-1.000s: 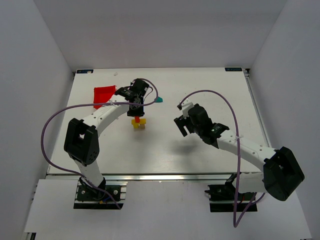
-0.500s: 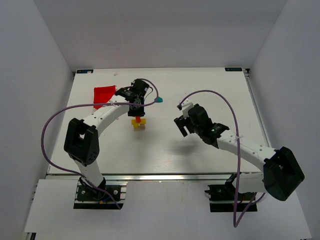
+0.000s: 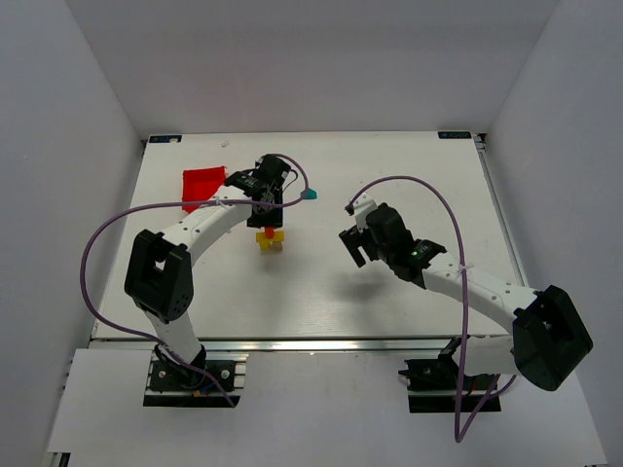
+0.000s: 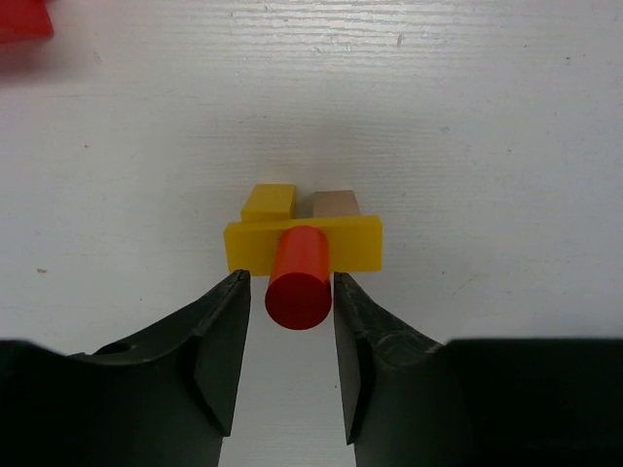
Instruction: Build the wood block tower
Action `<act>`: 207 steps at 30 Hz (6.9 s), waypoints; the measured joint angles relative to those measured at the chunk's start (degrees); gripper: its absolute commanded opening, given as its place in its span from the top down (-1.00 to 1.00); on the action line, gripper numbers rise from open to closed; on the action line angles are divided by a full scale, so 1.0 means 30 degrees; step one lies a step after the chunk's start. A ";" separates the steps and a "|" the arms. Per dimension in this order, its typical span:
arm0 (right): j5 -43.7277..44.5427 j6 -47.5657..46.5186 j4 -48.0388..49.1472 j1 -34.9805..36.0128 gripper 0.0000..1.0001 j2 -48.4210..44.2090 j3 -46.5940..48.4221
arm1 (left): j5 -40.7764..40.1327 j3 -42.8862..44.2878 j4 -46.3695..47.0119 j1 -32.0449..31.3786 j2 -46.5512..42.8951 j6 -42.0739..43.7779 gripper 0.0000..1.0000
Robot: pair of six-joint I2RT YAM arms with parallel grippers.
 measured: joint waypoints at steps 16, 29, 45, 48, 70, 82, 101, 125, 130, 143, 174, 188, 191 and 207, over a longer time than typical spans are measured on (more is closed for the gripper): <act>-0.0015 -0.0029 -0.0015 0.0000 -0.79 0.0007 0.0000 | 0.0095 -0.0044 0.0007 0.0000 -0.0007 0.0007 -0.55; -0.3781 -0.2171 0.1938 -0.1093 -0.78 0.1384 0.0204 | 0.0393 0.0007 -0.0248 0.0051 -0.2929 -0.0080 -0.96; -1.4105 -1.1293 0.0197 -0.4998 -0.78 1.7420 1.5905 | -0.1945 -0.0969 -0.1217 0.0262 -0.8510 -0.0663 -0.96; -1.5001 -1.2386 -0.0189 -0.5253 -0.77 1.9183 1.8054 | -0.1982 -0.1005 -0.1217 0.0255 -0.8510 -0.0597 -0.96; -1.9249 -1.5249 -0.3745 -0.5202 -0.49 2.3809 2.5143 | -0.2040 -0.2251 -0.0852 0.0262 -0.9049 -0.0233 -0.96; -1.9737 -1.5431 -0.4313 -0.4925 -0.28 2.3824 2.5478 | -0.2040 -0.2433 -0.0714 0.0262 -0.9041 -0.0197 -0.96; -1.9241 -1.5511 -0.5246 -0.4852 0.16 2.3824 2.5543 | -0.2025 -0.2433 -0.0707 0.0255 -0.9041 -0.0175 -0.96; -1.5839 -0.9799 -0.3832 -0.2047 0.68 1.5285 1.9926 | -0.4473 -0.2142 -0.3031 0.0277 -1.0542 -0.2266 -0.96; -1.4710 -0.9194 -0.3963 -0.0058 0.68 1.4251 1.9926 | -0.5989 -0.2149 -0.3869 0.0423 -1.0491 -0.3206 -0.96; -1.2837 -0.9398 -0.5778 0.1851 0.67 1.4265 1.9926 | -0.7104 -0.4058 -0.2914 0.0736 -1.2983 -0.3395 -0.96; -1.3296 -0.9923 -0.5974 0.2273 0.60 1.4914 1.9737 | -0.7322 -0.4320 -0.2514 0.1042 -1.2276 -0.3096 -0.96; -1.3304 -0.9836 -0.5945 0.2310 0.56 1.5074 1.9715 | -0.6885 -0.4401 -0.2135 0.1056 -1.2276 -0.2754 -0.96; -1.3376 -0.9763 -0.5938 0.2310 0.55 1.5081 1.9715 | -0.6863 -0.4401 -0.2127 0.1056 -1.2276 -0.2732 -0.96; -1.3653 -0.9500 -0.5814 0.2419 0.49 1.5081 1.9715 | -0.6579 -0.4430 -0.2113 0.1144 -1.2284 -0.2586 -0.96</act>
